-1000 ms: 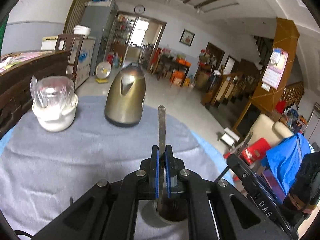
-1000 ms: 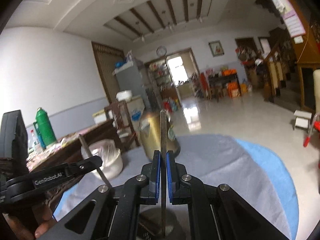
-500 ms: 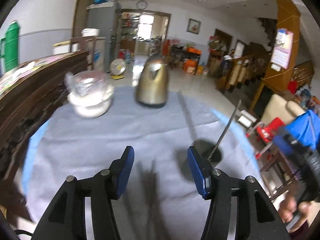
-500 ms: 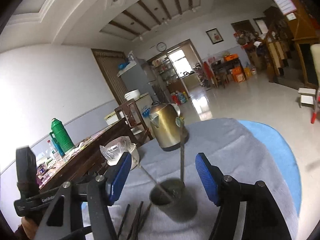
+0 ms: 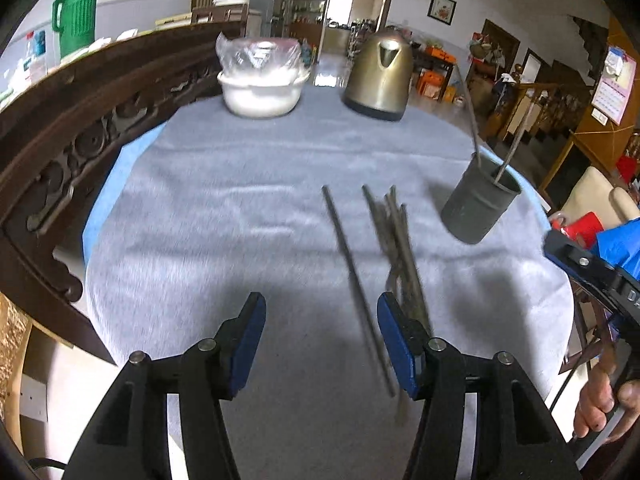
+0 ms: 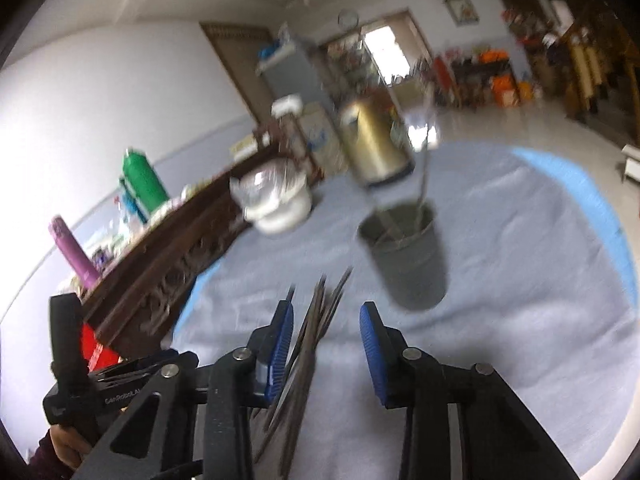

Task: Organize utensils
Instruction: 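Lower the left tool to the sticks and grasp another stick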

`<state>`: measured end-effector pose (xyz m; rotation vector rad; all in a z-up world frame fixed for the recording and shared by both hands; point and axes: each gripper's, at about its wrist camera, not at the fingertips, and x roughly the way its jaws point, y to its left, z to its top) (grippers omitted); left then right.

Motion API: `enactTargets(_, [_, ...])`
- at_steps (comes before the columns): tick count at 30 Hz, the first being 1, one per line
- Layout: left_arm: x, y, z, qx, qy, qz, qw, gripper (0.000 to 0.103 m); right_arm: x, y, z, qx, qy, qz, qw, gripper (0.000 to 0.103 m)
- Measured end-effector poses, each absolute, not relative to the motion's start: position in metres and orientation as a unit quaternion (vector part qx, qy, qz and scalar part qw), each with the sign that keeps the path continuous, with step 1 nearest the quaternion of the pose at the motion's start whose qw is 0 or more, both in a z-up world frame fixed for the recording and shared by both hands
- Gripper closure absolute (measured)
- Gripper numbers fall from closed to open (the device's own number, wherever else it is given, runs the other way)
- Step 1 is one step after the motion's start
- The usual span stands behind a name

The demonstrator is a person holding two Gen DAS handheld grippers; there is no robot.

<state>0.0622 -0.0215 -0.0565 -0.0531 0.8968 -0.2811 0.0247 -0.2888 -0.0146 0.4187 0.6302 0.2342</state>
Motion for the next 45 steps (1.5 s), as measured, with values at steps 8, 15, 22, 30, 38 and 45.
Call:
enactTargets(8, [0.071,0.003,-0.068,-0.056,0.442,-0.130,0.886,0.044,0.097,-0.237,-0.057,0.171,0.395,0.128,0.894,0.075])
enactTargets(15, [0.078,0.013,-0.077,-0.079,0.454,-0.131,0.878,0.044,0.144,-0.229,-0.097,0.180,0.453,0.083,0.869,0.091])
enactTargets(22, [0.081,0.004,-0.081,-0.076,0.461,-0.144,0.872,0.044,0.137,-0.215,-0.096,0.171,0.473,0.119,0.856,0.096])
enactTargets(30, [0.091,-0.010,-0.083,-0.056,0.470,-0.153,0.868,0.044,0.111,-0.251,-0.098,0.182,0.475,0.089,0.856,0.099])
enactTargets(38, [0.141,-0.029,-0.087,-0.037,0.491,-0.177,0.852,0.044,0.126,-0.268,-0.089,0.235,0.456,0.103,0.852,0.096])
enactTargets(45, [0.186,-0.045,-0.097,-0.036,0.517,-0.184,0.835,0.044,0.157,-0.244,-0.110,0.235,0.488,0.115,0.832,0.096])
